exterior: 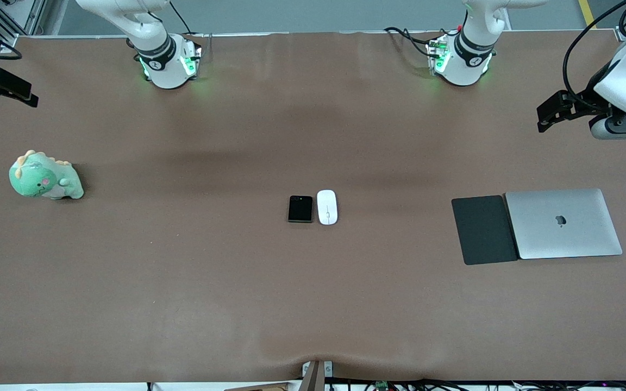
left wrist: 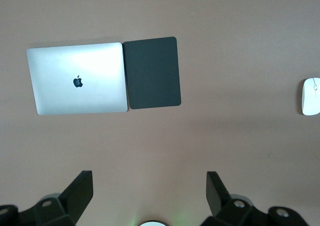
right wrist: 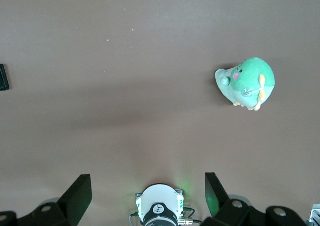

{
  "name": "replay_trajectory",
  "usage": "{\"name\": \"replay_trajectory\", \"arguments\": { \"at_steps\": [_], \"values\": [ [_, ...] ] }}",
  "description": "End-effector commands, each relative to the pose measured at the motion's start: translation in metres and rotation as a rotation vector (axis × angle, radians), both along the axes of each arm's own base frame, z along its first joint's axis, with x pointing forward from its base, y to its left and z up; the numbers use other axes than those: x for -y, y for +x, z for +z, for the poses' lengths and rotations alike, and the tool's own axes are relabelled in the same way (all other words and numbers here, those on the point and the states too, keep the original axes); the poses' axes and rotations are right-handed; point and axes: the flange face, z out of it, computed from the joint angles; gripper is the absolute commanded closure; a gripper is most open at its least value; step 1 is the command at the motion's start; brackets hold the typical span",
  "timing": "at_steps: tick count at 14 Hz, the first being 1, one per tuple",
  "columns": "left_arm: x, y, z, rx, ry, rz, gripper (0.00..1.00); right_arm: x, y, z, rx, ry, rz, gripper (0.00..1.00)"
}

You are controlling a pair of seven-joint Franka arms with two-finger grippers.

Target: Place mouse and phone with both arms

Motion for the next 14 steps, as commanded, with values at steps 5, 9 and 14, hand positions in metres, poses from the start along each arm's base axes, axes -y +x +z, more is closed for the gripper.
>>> {"name": "replay_trajectory", "arguments": {
  "at_steps": [5,9,14],
  "values": [
    [-0.001,0.001,0.005,-0.009,-0.028,-0.025,0.0,-0.013,-0.002,-0.03,-0.06,0.039,0.03,0.0],
    [0.002,0.003,0.001,-0.014,-0.027,-0.031,0.0,-0.015,0.002,-0.025,-0.017,0.036,0.036,0.0],
    [0.011,0.018,-0.018,-0.048,-0.03,-0.032,0.0,-0.012,0.006,-0.038,-0.046,0.035,0.03,0.0]
  ]
}}
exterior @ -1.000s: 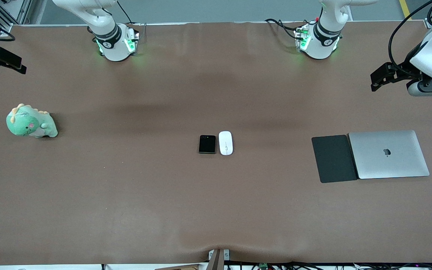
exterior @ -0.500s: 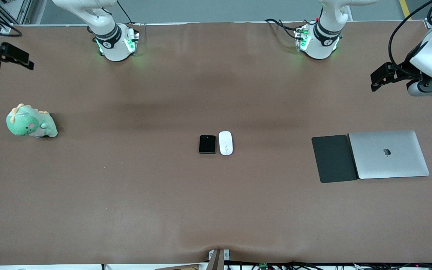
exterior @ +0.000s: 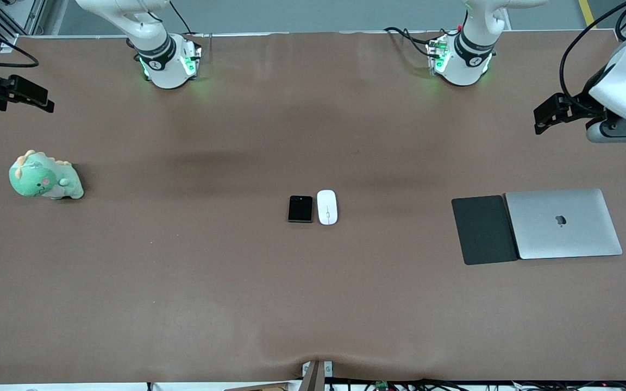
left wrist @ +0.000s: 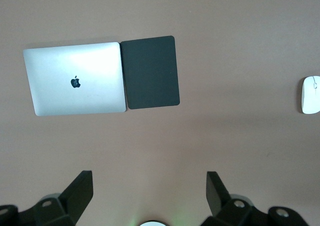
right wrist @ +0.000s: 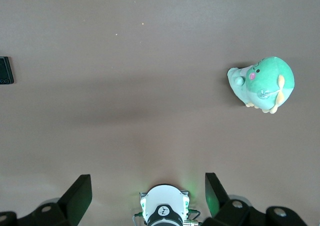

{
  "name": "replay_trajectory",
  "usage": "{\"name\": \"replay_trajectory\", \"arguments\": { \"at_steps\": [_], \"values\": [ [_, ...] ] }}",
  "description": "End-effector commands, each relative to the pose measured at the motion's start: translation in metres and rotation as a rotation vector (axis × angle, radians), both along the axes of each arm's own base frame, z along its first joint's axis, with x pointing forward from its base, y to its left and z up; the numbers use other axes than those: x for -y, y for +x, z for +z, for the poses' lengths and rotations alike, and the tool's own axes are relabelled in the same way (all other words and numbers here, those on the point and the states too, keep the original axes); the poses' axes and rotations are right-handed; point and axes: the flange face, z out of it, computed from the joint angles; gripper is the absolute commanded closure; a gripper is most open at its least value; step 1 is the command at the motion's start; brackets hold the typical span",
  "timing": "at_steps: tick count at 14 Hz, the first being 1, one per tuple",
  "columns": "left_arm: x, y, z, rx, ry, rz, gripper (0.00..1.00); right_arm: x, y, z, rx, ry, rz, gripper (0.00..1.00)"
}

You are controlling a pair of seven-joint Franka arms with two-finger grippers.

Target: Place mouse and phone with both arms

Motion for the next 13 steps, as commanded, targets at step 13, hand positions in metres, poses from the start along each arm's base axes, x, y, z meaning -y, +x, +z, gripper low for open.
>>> {"name": "replay_trajectory", "arguments": {
  "at_steps": [13],
  "values": [
    [0.144,0.028,-0.154,-0.05,-0.057,0.031,0.0,-0.017,0.029,-0.028,-0.032,0.01,0.064,0.0]
  ]
}}
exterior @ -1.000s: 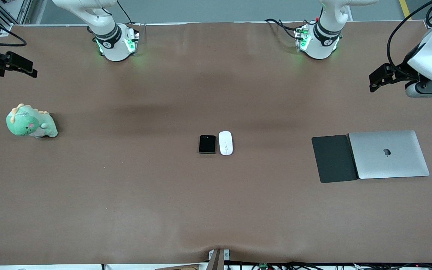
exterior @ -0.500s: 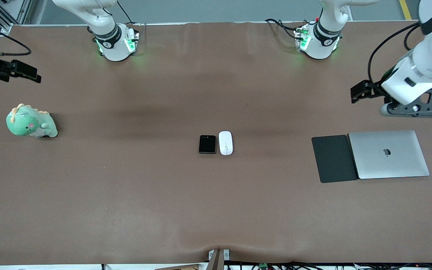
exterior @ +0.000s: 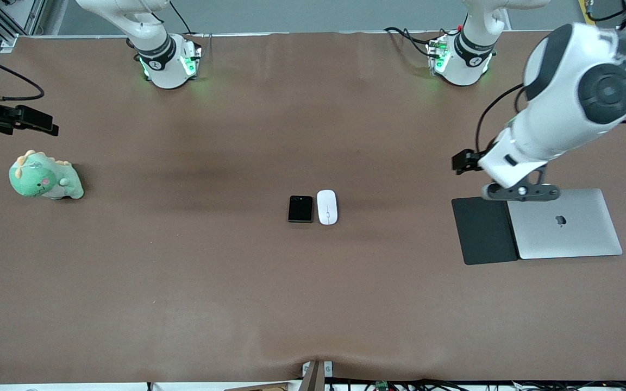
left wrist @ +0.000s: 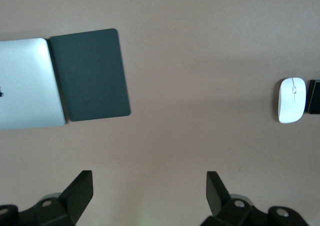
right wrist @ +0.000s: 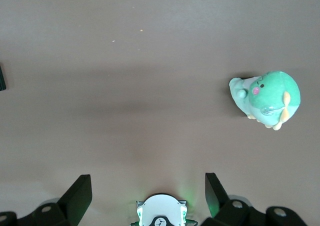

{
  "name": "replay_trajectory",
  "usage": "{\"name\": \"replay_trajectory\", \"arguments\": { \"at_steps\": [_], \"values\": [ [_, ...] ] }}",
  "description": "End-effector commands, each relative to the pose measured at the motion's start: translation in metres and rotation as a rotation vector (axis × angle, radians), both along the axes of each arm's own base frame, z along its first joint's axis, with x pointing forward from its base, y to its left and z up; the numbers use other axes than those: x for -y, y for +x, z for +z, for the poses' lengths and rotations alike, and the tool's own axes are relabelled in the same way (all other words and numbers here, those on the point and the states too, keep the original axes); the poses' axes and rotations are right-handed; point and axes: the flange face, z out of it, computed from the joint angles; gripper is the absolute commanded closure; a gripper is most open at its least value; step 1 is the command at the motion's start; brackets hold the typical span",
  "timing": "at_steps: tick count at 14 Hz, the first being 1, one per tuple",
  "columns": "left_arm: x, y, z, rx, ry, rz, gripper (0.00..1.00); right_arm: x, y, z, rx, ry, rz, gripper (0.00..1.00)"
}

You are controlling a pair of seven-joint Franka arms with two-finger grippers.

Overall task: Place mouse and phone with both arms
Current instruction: 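Move the left gripper over the white mouse and lower toward it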

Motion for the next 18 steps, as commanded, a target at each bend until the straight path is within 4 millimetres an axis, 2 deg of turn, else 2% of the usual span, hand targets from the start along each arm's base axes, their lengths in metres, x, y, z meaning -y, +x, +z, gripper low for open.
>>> {"name": "replay_trajectory", "arguments": {
  "at_steps": [1,3,6,9,11,13,15,17,18],
  "values": [
    [0.04,-0.013,-0.033,0.023,-0.013,0.043,0.0,-0.018,-0.007,0.002,-0.034,0.006,0.036,0.0],
    [0.08,-0.019,-0.063,0.029,-0.006,0.073,0.0,-0.015,-0.011,0.0,-0.065,0.007,0.032,0.0],
    [0.137,-0.025,-0.106,0.075,0.006,0.112,0.0,-0.002,-0.012,0.0,-0.074,0.007,0.009,0.0],
    [0.179,-0.03,-0.152,0.102,0.002,0.131,0.0,-0.015,-0.008,-0.004,-0.074,0.004,0.032,0.0],
    [0.202,-0.028,-0.174,0.105,-0.018,0.17,0.0,-0.026,-0.009,-0.003,-0.076,-0.003,0.053,0.0],
    [0.228,-0.031,-0.199,0.094,-0.027,0.191,0.0,-0.023,-0.008,-0.006,-0.08,-0.002,0.046,0.0],
    [0.246,-0.032,-0.216,0.095,-0.035,0.221,0.0,-0.023,-0.006,-0.009,-0.08,0.005,0.037,0.0],
    [0.254,-0.033,-0.23,0.099,-0.05,0.225,0.0,-0.028,0.0,-0.024,-0.108,0.003,0.043,0.0],
    [0.255,-0.033,-0.239,0.102,-0.056,0.227,0.0,-0.029,0.007,-0.038,-0.134,0.0,0.044,0.0]
  ]
}}
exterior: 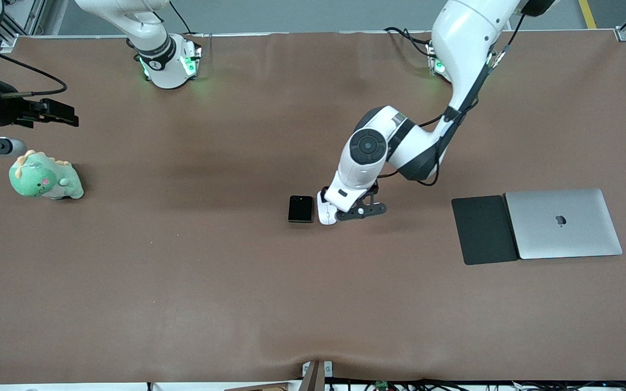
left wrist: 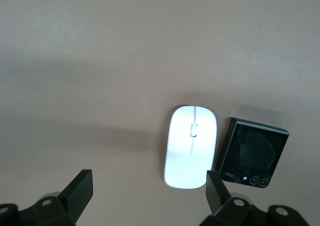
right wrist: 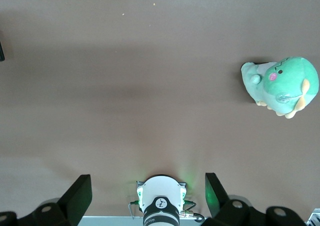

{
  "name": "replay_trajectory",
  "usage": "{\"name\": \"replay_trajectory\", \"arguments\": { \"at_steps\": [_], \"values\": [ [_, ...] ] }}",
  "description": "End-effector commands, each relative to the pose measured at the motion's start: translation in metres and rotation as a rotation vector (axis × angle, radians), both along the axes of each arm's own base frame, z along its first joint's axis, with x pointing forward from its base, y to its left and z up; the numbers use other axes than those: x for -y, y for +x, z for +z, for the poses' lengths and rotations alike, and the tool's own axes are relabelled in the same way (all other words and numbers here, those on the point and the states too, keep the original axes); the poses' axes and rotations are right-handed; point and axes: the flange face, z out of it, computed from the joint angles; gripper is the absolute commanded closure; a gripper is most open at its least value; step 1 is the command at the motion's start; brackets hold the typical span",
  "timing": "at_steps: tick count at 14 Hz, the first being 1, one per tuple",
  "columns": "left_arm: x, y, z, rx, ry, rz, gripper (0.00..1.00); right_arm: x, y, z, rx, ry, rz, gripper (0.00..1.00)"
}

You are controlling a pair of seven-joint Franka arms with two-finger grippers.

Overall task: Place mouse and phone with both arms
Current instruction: 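Move the left gripper over the white mouse and lower toward it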

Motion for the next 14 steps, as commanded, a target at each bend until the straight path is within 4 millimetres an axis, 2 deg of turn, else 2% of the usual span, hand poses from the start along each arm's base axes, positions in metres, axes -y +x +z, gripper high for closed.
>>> {"name": "replay_trajectory", "arguments": {
  "at_steps": [1,3,7,9,11,14],
  "values": [
    [0.011,0.005,-0.017,0.033,-0.009,0.008,0.0,-0.005,0.018,-0.035,-0.06,-0.001,-0.001,0.0],
    [0.018,0.003,-0.029,0.046,-0.023,0.004,0.0,-0.02,0.027,-0.061,-0.104,-0.005,0.028,0.0],
    [0.026,0.004,-0.048,0.056,-0.04,0.009,0.0,-0.047,0.037,-0.073,-0.04,0.001,0.064,0.0],
    [0.033,0.001,-0.054,0.059,-0.043,0.003,0.0,-0.062,0.042,-0.08,-0.008,0.105,0.047,0.0],
    [0.031,0.002,-0.063,0.062,-0.033,0.003,0.0,-0.075,0.055,-0.095,0.018,0.15,0.028,0.0],
    [0.036,-0.001,-0.075,0.063,-0.036,-0.004,0.03,-0.116,0.073,-0.126,0.031,0.155,-0.064,0.0]
  ]
}}
